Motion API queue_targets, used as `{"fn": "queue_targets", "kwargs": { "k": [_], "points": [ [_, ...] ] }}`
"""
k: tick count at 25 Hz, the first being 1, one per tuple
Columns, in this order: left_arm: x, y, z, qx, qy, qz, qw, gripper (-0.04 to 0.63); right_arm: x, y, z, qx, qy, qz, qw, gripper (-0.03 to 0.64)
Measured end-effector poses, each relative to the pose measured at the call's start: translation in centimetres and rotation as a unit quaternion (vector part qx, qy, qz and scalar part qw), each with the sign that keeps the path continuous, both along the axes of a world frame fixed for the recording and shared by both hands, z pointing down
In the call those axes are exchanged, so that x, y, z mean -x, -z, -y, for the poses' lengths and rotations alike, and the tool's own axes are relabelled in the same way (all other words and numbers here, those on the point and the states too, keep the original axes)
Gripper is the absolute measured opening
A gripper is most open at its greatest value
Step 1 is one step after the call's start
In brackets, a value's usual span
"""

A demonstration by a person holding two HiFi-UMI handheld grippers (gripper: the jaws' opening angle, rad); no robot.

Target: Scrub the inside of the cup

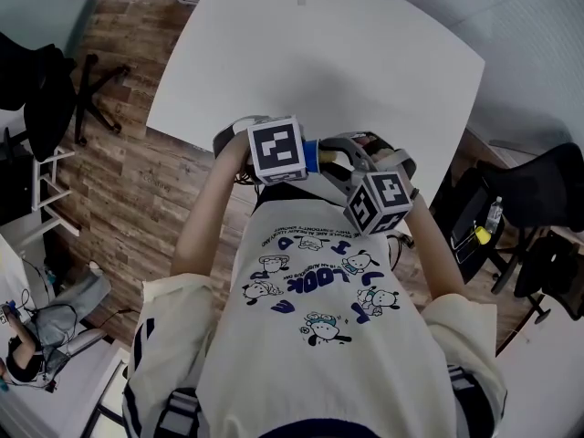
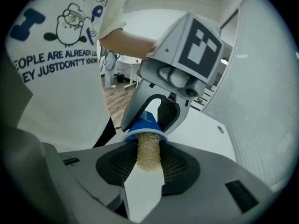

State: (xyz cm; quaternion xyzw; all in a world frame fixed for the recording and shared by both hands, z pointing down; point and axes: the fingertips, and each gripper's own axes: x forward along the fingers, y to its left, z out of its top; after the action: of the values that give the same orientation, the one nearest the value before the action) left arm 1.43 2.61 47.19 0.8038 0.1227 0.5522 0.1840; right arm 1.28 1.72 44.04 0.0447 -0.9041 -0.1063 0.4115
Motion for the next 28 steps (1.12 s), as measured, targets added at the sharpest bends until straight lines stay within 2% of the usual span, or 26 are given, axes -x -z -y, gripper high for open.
{"fn": "queue_targets", "kwargs": {
  "k": [4,9,21,28],
  "points": [
    [-0.4,0.4,0.0,0.012,0.011,-0.016,0.9997,0.302,-0.1,0.5,0.0,-0.064,0.028,-0.007,0.997,0.161],
    [-0.5,0.8,0.0,0.024,0.018,-0.029,0.9991,0.302,-0.2,1.1,0.1,-0.088,0.034,0.0,0.996,0.161],
    [-0.5,0.8,0.0,0.017,0.022,-0.032,0.9991,0.302,-0.8,1.0,-0.1,-0.065,0.033,-0.005,0.997,0.16],
    [0.7,0.5,0.3,0.012,0.035,-0.026,0.999,0.302,-1.9,1.4,0.6,-0.039,-0.008,0.014,0.999,0.16]
  ]
}}
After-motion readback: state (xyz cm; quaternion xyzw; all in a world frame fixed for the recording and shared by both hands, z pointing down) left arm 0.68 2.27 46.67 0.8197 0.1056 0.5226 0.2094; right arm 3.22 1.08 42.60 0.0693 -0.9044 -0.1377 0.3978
